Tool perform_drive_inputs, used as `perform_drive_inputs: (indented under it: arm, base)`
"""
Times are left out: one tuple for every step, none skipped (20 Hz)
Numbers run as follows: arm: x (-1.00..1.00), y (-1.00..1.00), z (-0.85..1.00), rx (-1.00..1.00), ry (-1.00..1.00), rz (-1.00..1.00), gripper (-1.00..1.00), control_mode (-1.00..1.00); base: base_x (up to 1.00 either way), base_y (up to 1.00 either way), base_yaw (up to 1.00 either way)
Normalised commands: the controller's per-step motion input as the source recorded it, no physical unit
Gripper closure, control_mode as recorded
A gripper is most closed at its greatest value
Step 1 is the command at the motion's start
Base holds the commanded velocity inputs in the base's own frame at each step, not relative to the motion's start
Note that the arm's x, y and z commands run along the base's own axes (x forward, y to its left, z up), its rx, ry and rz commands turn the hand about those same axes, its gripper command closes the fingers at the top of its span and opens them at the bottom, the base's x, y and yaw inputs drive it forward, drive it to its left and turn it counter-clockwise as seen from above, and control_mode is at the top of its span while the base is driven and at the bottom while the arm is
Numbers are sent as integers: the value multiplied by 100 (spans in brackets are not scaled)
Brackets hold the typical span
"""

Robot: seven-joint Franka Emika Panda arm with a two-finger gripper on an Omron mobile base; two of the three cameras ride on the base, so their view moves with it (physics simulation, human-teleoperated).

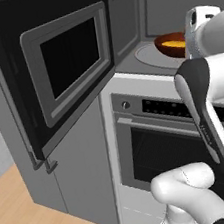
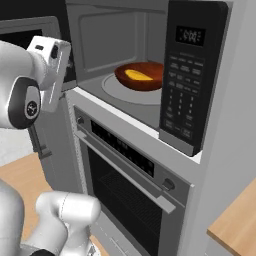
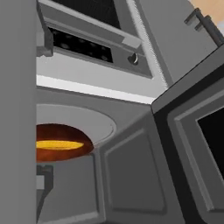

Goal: Pick the corn from the sink and place it in the bowl. Then pick the bowl and place it in the microwave. Then close the microwave door and press the start button.

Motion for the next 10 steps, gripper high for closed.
perform_drive_inputs:
  arm:
    - [-100,61,-19,0,-22,0,-100,-100]
    - [-100,59,-18,0,-25,0,-100,-100]
    - [-100,55,-15,0,-25,0,-100,-100]
    - [-100,51,-11,0,-25,0,-100,-100]
    - [-100,54,-9,0,-22,-1,-100,-100]
    - [-100,57,-7,0,-18,-3,-100,-100]
    - [-100,59,-10,0,-17,-5,-100,-100]
    - [-100,64,-15,0,-14,-6,-100,-100]
    - [-100,66,-16,0,-13,-7,-100,-100]
    - [-100,73,-12,0,-14,-7,-100,-100]
  base:
    - [0,0,0]
    - [0,0,0]
    - [0,0,0]
    - [0,0,0]
    - [0,0,0]
    - [0,0,0]
    - [0,0,0]
    - [0,0,0]
    - [0,0,0]
    - [0,0,0]
